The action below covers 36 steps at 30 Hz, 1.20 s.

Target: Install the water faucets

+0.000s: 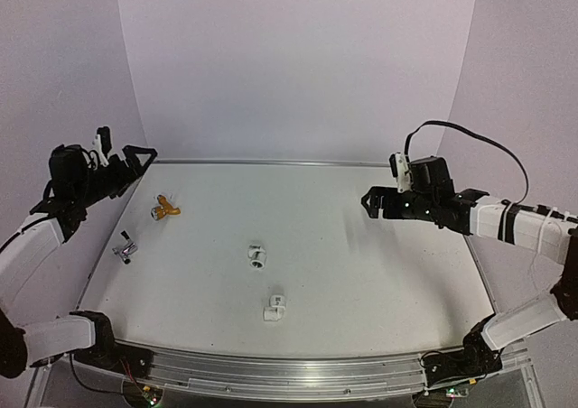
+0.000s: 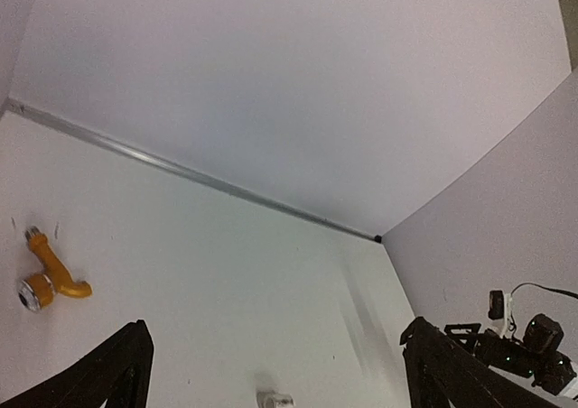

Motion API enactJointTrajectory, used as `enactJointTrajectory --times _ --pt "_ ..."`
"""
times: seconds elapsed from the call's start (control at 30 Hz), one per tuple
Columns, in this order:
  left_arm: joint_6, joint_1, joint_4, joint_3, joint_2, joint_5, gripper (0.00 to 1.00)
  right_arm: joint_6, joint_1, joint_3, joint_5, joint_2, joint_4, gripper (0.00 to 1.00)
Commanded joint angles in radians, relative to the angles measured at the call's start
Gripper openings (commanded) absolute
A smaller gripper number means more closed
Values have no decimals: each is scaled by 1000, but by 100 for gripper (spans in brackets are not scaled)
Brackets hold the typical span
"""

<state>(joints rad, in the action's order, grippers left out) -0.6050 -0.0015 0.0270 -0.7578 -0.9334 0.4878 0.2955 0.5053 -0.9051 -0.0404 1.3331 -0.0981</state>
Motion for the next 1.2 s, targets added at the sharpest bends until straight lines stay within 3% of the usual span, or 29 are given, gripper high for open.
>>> enactJointTrajectory --times 0.0,0.13,0.37,0.77,1.17 --pt "-22 -126 -44 33 -111 -25 99 43 23 -46 69 63 8 98" --pt "-42 -224 -41 13 -231 -74 97 108 24 -47 104 90 7 98" --pt "-56 -401 -32 -41 -427 -138 95 147 23 98 167 1 155 98" --pt "-40 -700 9 -209 -784 -262 87 108 23 73 -109 52 135 98" --pt "-118 -824 -101 -245 -852 -510 83 119 24 55 -157 106 125 98"
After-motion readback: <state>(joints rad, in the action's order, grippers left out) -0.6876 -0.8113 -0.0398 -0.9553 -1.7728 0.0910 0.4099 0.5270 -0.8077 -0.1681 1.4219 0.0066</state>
